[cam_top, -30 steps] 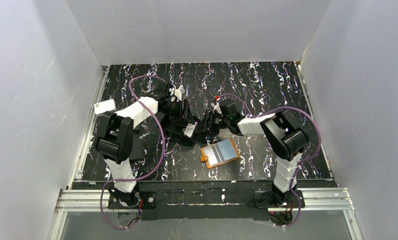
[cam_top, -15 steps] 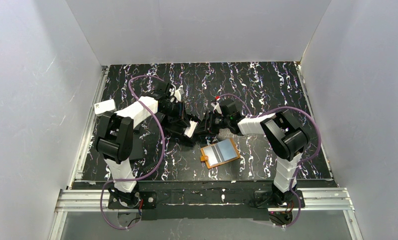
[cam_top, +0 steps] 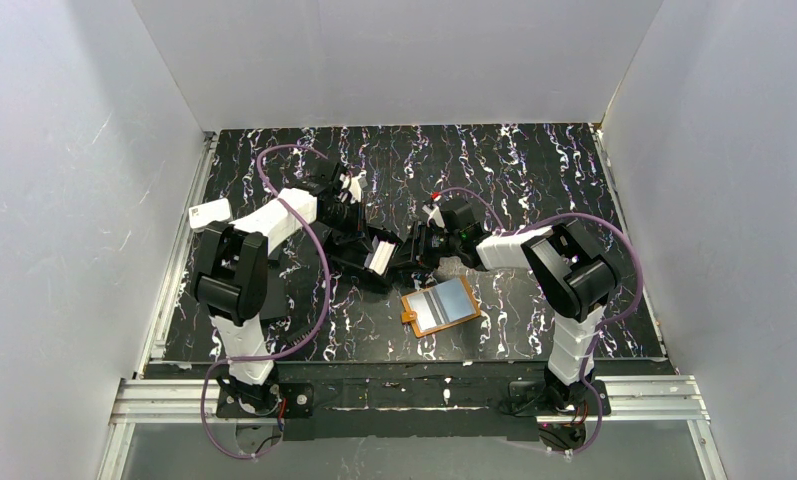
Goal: Put the credit cards into the card holder
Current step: Pick up the credit card from the storage box.
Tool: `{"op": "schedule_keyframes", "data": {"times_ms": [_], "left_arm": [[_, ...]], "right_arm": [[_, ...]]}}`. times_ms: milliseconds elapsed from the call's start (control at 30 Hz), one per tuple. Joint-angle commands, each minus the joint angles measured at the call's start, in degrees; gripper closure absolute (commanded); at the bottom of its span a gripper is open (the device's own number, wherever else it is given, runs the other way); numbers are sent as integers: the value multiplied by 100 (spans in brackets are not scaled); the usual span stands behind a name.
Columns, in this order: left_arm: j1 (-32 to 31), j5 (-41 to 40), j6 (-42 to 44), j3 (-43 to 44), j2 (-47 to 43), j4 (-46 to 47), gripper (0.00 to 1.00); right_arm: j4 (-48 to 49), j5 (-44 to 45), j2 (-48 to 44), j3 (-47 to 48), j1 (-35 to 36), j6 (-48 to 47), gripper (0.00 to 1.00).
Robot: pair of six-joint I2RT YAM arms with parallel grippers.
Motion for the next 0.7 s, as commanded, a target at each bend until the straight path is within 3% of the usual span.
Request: {"op": "schedule_keyframes", "data": {"times_ms": [0,300,667], "left_arm": [[-13,-12,126,212,-157,-295,100],[-14,-368,284,377,-583,-624,100],[-17,-694,341,933,-1088,-1106,100]], "right_arm": [[217,-106,-111,170,-15,-47,55],[-441,33,-329,261,-15,-553,55],[-2788,530,-1022,802,-472,-2365,45]]}}
